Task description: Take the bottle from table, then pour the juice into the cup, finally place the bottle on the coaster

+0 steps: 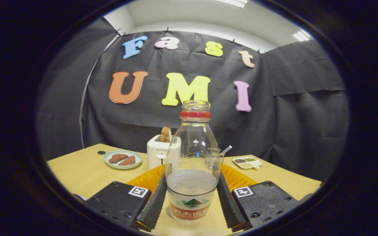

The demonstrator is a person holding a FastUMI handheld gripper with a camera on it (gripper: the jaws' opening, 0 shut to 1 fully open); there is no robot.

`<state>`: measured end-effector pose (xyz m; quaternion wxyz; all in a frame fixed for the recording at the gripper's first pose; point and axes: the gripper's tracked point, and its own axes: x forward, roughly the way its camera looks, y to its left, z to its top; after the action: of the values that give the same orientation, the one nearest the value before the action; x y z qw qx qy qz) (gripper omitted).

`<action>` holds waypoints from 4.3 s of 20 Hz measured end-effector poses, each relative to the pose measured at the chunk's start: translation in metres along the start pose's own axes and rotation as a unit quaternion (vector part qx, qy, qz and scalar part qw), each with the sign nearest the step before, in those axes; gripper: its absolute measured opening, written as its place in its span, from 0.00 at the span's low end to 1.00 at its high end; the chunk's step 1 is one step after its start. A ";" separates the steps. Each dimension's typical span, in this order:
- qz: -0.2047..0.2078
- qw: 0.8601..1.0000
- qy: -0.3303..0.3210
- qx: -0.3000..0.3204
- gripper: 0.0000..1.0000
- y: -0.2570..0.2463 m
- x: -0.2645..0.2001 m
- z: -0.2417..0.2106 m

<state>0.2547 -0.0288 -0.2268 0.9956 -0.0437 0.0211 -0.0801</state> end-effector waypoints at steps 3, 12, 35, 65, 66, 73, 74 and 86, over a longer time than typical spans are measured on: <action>0.006 1.000 -0.007 0.018 0.80 0.004 0.013 -0.010; 0.013 0.998 -0.041 -0.044 0.80 0.015 0.019 -0.019; 0.029 0.998 0.034 0.036 0.88 0.002 0.042 -0.054; 0.053 0.998 0.004 0.037 1.00 0.004 -0.009 0.039; 0.053 0.998 -0.002 0.037 1.00 0.003 -0.015 0.047; 0.059 0.995 0.001 0.086 1.00 -0.006 -0.068 0.099; 0.058 0.995 -0.001 0.084 1.00 -0.006 -0.076 0.108; 0.059 0.992 -0.033 0.103 1.00 -0.042 -0.182 0.196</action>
<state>0.0786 -0.0246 -0.0220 0.9980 0.0576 -0.0178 -0.0213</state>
